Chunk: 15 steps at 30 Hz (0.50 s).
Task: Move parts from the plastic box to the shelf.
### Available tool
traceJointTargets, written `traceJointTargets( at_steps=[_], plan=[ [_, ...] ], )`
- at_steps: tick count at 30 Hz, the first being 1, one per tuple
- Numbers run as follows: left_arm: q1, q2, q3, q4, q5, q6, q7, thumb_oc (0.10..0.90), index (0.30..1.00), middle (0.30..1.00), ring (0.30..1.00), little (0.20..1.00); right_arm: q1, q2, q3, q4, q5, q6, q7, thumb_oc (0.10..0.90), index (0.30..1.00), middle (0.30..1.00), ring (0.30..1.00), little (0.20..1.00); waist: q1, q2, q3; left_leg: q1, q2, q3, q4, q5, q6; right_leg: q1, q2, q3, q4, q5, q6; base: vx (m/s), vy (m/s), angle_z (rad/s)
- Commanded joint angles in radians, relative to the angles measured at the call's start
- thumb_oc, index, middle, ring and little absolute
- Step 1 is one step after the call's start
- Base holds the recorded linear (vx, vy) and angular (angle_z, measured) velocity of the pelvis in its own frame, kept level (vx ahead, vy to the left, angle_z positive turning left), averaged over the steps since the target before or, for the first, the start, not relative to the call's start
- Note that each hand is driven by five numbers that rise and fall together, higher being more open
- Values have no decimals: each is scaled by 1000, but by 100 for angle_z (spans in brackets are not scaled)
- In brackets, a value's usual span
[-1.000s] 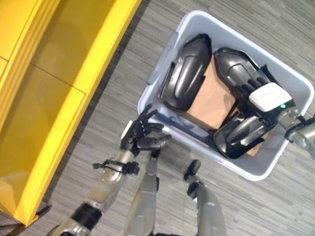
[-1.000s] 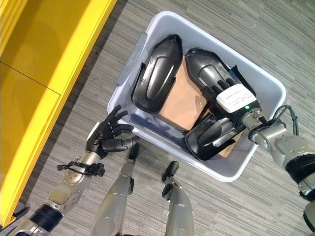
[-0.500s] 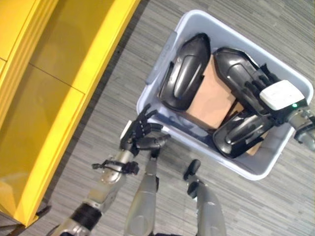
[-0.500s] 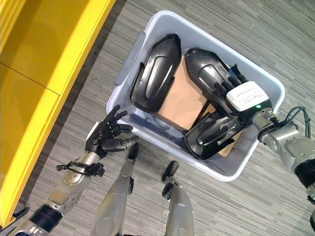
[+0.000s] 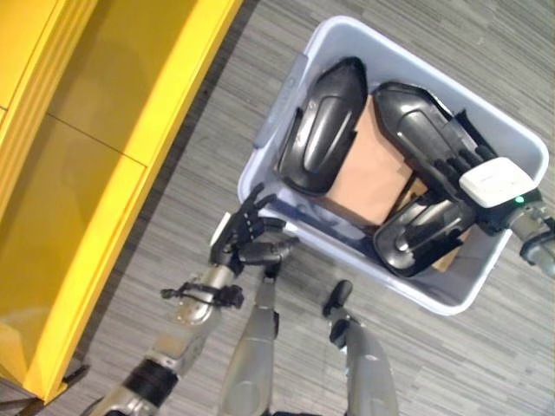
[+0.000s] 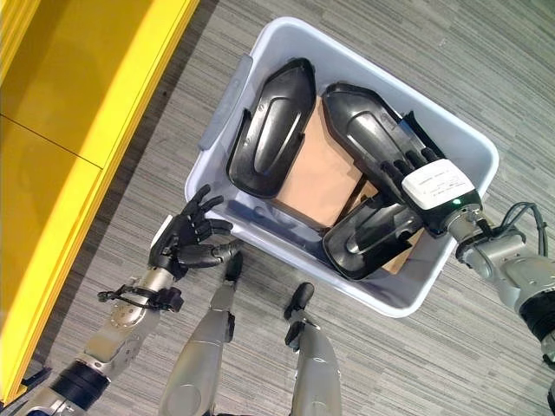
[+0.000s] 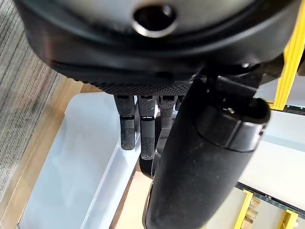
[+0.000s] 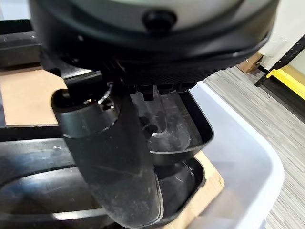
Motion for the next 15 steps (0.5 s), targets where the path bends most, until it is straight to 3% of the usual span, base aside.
traceJointTargets(
  at_steps=[1,15],
  plan=[
    [27,-5,-17,-17,16,-16,-5,900,1000,1000,1000,1000,-125,-105,-9,27,-8,43,-44,900,1000,1000,1000,1000,0,-25,-11,29,88,18,60,-78,-59,22,-37,43,-25,79,54,0,0,0],
    [29,10,-22,-32,6,-20,-9,900,1000,1000,1000,1000,-220,-69,56,162,1,73,-63,900,1000,1000,1000,1000,3,-3,-11,10,88,16,58,-70,-61,-6,-35,45,-11,76,51,-1,-2,-1]
  ],
)
